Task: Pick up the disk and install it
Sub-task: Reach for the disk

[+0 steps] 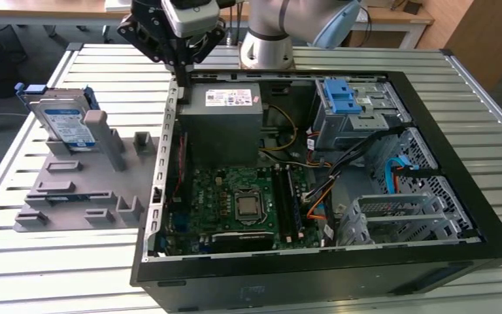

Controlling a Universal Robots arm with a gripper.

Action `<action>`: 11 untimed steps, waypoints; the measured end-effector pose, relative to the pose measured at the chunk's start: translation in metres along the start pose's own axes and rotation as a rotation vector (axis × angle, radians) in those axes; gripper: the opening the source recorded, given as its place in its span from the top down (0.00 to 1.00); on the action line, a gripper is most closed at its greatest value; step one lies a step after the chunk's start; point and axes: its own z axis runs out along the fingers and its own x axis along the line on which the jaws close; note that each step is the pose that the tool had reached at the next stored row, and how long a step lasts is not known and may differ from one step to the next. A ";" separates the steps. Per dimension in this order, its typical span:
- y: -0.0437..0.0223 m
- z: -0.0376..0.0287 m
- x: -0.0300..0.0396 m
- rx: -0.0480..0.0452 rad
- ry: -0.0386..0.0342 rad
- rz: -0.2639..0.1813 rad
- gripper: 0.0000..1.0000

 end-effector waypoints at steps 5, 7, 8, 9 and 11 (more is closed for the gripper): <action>-0.0001 0.0001 0.0013 0.0000 0.0000 0.000 0.89; -0.0001 0.0002 0.0018 0.0000 0.0000 0.000 0.89; -0.0002 0.0002 0.0020 0.0000 0.0000 0.000 0.89; -0.0002 0.0002 0.0023 0.0000 0.0000 0.000 0.89; -0.0002 0.0003 0.0028 0.0000 0.0000 0.000 0.89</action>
